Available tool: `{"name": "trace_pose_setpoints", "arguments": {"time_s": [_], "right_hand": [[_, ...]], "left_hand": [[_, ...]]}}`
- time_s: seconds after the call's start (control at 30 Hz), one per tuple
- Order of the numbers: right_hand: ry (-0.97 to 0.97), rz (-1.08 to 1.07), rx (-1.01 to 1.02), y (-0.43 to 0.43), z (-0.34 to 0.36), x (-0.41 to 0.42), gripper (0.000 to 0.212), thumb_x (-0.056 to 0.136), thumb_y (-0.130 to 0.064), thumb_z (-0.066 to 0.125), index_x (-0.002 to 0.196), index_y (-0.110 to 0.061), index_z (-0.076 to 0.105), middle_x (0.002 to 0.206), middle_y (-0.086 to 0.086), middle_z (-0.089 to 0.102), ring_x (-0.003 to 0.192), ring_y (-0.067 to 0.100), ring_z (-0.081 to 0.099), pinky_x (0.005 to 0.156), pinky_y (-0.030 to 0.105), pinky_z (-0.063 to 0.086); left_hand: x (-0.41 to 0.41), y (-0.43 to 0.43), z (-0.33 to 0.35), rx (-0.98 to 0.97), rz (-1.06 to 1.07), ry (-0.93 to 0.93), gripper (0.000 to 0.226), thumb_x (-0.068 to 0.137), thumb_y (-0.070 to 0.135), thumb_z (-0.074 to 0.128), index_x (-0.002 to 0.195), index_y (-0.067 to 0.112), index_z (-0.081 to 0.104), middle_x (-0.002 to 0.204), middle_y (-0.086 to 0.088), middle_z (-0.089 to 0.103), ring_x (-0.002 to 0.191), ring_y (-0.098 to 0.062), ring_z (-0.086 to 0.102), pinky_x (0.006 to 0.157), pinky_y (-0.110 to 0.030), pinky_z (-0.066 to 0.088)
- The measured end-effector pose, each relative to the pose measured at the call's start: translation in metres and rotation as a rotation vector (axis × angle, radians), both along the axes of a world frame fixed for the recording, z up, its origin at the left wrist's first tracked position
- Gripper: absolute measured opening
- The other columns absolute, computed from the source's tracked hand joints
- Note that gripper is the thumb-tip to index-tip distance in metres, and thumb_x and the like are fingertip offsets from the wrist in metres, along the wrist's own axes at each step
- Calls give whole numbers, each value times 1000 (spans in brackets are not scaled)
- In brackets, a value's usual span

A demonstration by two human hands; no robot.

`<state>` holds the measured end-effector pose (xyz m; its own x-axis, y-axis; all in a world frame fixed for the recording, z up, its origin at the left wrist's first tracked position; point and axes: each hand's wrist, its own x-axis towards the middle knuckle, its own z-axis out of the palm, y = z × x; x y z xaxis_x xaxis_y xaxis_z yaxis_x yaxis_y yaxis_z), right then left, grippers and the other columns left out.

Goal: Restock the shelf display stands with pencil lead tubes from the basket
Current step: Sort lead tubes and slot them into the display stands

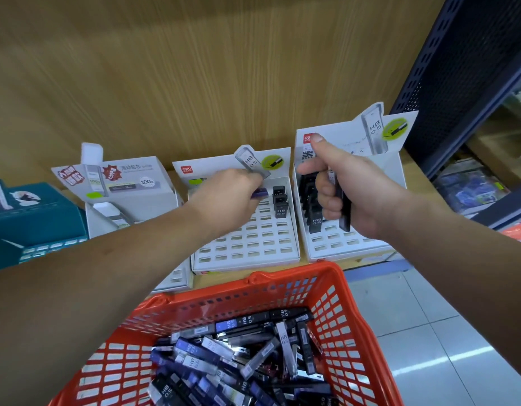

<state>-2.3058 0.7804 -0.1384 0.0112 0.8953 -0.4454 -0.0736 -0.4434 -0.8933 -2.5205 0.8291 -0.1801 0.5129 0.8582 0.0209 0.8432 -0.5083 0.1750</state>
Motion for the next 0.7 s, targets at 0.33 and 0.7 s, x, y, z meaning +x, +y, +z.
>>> {"name": "trace_pose_setpoints", "arguments": {"time_s": [0.33, 0.7], "right_hand": [[264, -44, -54, 0, 2, 10, 54, 99, -61, 50, 96, -10, 67, 58, 3, 37, 46, 19, 29, 50, 28, 24], [317, -68, -46, 5, -2, 2, 7, 102, -16, 56, 107, -14, 60, 66, 1, 46, 51, 17, 43, 48, 27, 39]], "left_hand": [[13, 7, -3, -33, 57, -41, 11, 99, 28, 57, 95, 19, 61, 90, -8, 67, 91, -35, 64, 71, -39, 50], [12, 4, -5, 55, 153, -239, 11, 99, 21, 58, 98, 19, 69, 82, -6, 66, 82, -33, 63, 62, -35, 44]]}}
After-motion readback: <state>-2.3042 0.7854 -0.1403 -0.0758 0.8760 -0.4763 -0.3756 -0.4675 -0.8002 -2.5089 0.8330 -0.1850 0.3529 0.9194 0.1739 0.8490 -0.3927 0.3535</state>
